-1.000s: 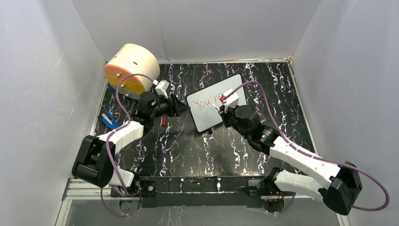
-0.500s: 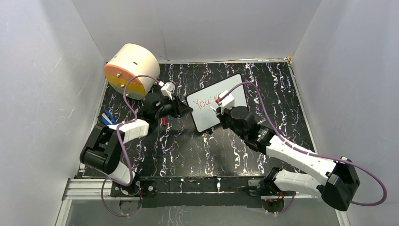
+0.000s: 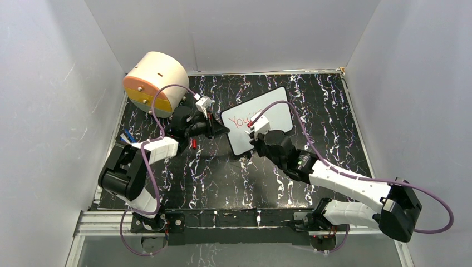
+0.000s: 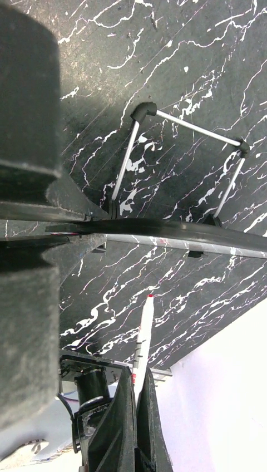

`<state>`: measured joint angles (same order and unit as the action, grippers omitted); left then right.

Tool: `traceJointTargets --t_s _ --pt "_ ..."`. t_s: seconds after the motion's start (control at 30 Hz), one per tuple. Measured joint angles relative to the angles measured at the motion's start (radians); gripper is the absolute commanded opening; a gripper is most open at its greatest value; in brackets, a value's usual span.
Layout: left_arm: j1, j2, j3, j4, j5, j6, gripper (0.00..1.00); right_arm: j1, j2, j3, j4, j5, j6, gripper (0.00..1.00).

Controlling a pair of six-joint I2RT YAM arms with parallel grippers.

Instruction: Write a sentence on the whiteboard

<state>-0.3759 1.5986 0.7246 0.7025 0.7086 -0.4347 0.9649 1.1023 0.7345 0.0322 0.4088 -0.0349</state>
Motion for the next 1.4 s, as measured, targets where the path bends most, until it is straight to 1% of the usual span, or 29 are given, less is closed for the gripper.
traceJointTargets --t_s 0.2,0.37,0.53,0.63,0.73,0.9,1.03,1.2,1.4 --pt "0.008 0.001 0.019 -0.060 0.037 0.049 0.00 0.045 0.020 0.000 0.000 0.054 0.003 0.00" --pt "0.010 0.001 0.036 -0.096 0.059 0.076 0.00 0.077 0.026 -0.006 0.002 0.128 0.006 0.00" --pt "0.013 0.002 0.055 -0.138 0.074 0.095 0.00 0.064 0.025 -0.007 -0.006 0.216 0.000 0.00" --pt "0.014 0.002 0.064 -0.165 0.079 0.110 0.00 0.012 0.019 -0.007 -0.008 0.212 -0.007 0.00" --pt "0.014 0.002 0.078 -0.195 0.083 0.123 0.00 -0.077 0.005 -0.007 -0.008 0.182 -0.014 0.00" --pt "0.014 0.002 0.092 -0.228 0.086 0.137 0.00 -0.253 -0.024 -0.007 -0.004 0.082 -0.022 0.00" --pt "0.014 0.002 0.096 -0.239 0.088 0.140 0.00 -0.340 -0.028 -0.007 0.024 -0.001 -0.029 0.00" --pt "0.014 0.002 0.097 -0.243 0.089 0.143 0.00 -0.403 -0.009 -0.005 0.065 -0.080 -0.045 0.00" --pt "0.014 0.002 0.103 -0.255 0.089 0.147 0.00 -0.426 0.032 -0.005 0.102 -0.135 -0.062 0.00"
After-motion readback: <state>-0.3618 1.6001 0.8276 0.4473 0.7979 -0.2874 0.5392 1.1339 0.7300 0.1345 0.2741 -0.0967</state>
